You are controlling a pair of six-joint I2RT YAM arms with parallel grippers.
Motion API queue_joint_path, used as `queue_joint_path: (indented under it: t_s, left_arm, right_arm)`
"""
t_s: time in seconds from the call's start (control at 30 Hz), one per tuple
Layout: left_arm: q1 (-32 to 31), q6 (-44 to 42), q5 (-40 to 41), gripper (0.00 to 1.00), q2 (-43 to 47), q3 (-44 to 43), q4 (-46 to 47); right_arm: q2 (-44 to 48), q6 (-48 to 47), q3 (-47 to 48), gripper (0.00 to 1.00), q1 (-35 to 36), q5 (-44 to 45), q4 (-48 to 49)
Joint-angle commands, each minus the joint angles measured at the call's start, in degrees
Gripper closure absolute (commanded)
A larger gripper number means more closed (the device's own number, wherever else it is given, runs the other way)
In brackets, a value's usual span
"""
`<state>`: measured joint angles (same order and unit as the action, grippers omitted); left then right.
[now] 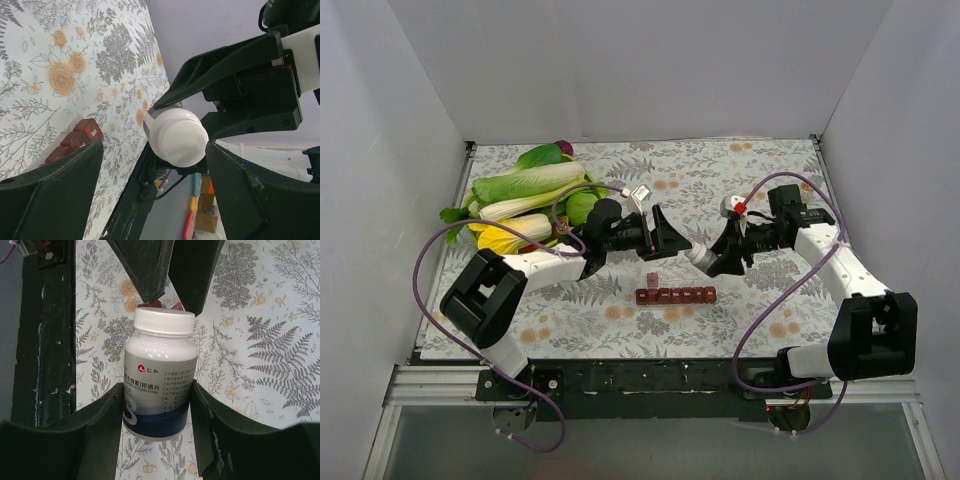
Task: Sort the pills into containers
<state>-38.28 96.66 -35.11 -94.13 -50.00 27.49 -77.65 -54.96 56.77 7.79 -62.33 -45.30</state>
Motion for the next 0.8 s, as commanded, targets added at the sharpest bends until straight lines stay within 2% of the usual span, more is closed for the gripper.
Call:
queue_joint_path:
  t_s: [0.0, 0.3, 0.6, 0.63, 0.67, 0.73, 0.77]
  left_arm:
    - [-0.83, 0.37, -3.03, 0.18, 1.14, -1.42, -0.15]
    - [-1.62, 1.51, -4.52, 0.23, 1.14, -0.98, 1.08]
    - [-2.23, 1.07, -6.46, 0.46, 0.52, -2.21, -0.67]
    - [-2.15, 1.07, -6.98, 0.50, 0.61, -2.30, -0.68]
    - [-2.15, 1.07, -7.51, 0.63, 0.44, -2.30, -0.42]
    - [-2.15, 1.77, -9.00, 0.77, 0.26, -2.21, 0.64]
    - [-2.15, 1.95, -9.27, 0.88, 0.17, -2.21, 0.99]
  right_arm:
    - [1.09, 2.31, 0.09, 0.79, 1.70, -1.22, 2.84]
    - [1.01, 4.86, 0.09, 0.79, 4.68, 2.47, 5.39]
    - [1.53, 7.15, -0.35, 0.79, 7.15, 6.68, 8.82]
    - [1.62, 7.23, -0.35, 0.79, 7.50, 6.95, 8.82]
    - [1.71, 7.41, -0.35, 0.78, 7.76, 7.30, 9.00]
    - [2.06, 7.58, -0.43, 0.75, 8.29, 8.27, 9.44]
    - [2.15, 8.02, -0.52, 0.73, 8.38, 8.45, 9.70]
